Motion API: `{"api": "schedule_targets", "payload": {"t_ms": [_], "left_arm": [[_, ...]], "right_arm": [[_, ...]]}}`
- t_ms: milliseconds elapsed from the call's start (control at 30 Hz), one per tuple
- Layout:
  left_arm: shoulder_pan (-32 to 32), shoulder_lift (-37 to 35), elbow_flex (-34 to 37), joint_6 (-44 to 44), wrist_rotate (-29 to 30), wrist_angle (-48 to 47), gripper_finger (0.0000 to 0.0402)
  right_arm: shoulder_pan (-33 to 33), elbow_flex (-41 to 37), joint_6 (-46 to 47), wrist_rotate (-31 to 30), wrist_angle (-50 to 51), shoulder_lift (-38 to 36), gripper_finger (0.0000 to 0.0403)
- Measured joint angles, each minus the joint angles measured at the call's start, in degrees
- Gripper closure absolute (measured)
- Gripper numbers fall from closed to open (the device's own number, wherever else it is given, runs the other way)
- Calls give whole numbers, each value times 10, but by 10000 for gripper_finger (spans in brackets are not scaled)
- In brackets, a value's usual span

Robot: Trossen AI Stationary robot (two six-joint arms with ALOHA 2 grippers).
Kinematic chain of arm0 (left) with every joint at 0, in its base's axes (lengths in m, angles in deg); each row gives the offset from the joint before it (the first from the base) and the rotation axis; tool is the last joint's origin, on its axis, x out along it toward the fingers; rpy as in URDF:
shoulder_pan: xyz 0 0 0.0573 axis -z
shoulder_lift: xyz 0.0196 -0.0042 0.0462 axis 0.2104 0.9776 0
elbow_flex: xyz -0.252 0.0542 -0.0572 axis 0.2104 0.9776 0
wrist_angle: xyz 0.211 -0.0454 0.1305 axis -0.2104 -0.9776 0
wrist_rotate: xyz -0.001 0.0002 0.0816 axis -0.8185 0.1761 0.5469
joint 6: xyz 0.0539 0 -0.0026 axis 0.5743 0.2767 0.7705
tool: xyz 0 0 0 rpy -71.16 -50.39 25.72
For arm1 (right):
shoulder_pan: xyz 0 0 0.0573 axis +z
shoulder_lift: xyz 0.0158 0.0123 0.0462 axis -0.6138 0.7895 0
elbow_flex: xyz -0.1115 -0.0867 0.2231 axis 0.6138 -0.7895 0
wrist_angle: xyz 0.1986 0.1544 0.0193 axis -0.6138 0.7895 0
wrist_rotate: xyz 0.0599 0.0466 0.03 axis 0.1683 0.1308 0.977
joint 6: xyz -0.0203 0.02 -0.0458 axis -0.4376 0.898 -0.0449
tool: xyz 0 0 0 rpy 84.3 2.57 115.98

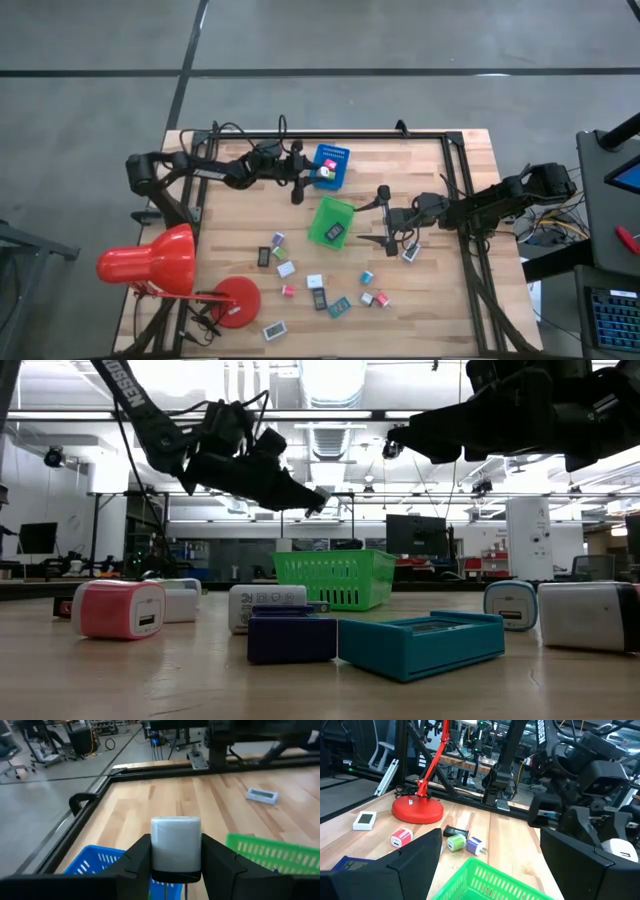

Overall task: Pick & Place Office items
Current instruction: Put the top small white charger adapter into the blue bin

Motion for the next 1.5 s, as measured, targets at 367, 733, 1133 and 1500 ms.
{"api": "schedule_targets", "payload": {"t_ms": [367, 733, 1133, 1500], "left_arm": [[-33, 70, -59, -54, -35, -16, 272], [-45, 110, -135, -54, -39, -151, 272], [-56, 111, -183, -30, -19, -295, 272], [-57, 111, -184, -13, -28, -331, 272]], "right_arm": [[0, 0, 0, 0, -1, 0, 77], [0, 0, 1, 0, 0, 0, 77], [0, 0, 2, 0, -1, 0, 77], [0, 0, 0, 0, -3, 0, 77]]}}
